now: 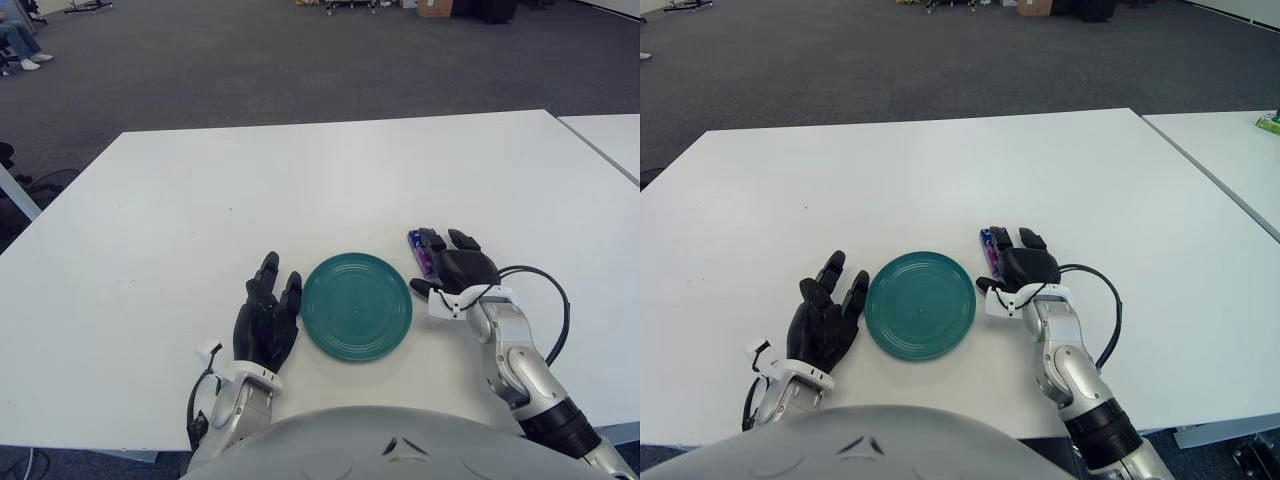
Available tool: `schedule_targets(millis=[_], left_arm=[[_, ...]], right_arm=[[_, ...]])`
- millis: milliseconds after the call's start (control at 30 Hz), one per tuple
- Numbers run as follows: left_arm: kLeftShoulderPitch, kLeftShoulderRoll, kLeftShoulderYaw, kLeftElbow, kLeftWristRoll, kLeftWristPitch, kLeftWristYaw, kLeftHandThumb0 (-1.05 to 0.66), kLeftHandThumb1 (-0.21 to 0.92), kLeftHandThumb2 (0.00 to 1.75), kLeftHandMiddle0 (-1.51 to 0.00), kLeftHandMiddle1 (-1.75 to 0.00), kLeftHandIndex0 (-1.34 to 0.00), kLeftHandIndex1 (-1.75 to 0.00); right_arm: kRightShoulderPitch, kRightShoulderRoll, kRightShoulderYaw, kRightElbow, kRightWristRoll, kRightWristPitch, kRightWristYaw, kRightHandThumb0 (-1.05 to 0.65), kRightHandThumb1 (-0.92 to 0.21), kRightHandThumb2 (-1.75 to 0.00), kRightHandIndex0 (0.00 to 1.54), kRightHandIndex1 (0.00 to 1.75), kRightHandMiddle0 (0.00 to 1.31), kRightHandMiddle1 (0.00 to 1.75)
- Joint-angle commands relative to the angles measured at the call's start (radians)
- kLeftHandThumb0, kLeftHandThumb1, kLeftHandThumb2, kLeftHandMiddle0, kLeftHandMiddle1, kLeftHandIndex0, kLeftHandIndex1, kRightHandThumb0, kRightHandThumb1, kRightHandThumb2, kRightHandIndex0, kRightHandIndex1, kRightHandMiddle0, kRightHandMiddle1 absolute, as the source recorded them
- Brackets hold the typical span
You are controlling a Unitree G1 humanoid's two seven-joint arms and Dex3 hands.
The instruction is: Put the gum into the plate.
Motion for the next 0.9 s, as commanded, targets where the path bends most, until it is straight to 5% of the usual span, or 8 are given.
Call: schedule_targets(millis=[0, 233, 633, 867], left_arm=[[0.007, -0.021, 0.01, 0.003, -0.009, -0.001, -0.006, -1.03, 0.92, 0.89, -0.05, -0.01, 0.0, -0.17], [0.01, -0.022, 0.007, 0.013, -0.003, -0.012, -0.016, -1.02, 0.92, 0.89, -0.06, -0.01, 0.0, -0.17], [0.024, -0.032, -0.007, 0.045, 0.004, -0.041, -0.039, -1.01, 0.92, 0.88, -0.06, -0.01, 0.0, -0.21], [0.046, -0.036, -0.035, 0.048, 0.015, -0.069, -0.041, -1.01, 0.92, 0.88, -0.07, -0.01, 0.0, -0.2]], right_arm=[[-0.004, -0.013, -0.007, 0.021, 0.011, -0.023, -0.034, -1.03, -0.92, -0.78, 0.08, 0.01, 0.01, 0.4], [-0.005, -0.02, -0.011, 0.061, 0.011, -0.033, -0.073, -1.04, -0.92, -0.77, 0.1, 0.01, 0.0, 0.45], [-0.057, 0.027, -0.008, 0.132, 0.004, 0.024, -0.1, -1.02, -0.92, -0.75, 0.04, 0.0, 0.0, 0.05], [-0.04, 0.076, -0.012, 0.104, 0.013, 0.091, -0.098, -1.0, -0.92, -0.7, 0.01, 0.0, 0.0, 0.0]])
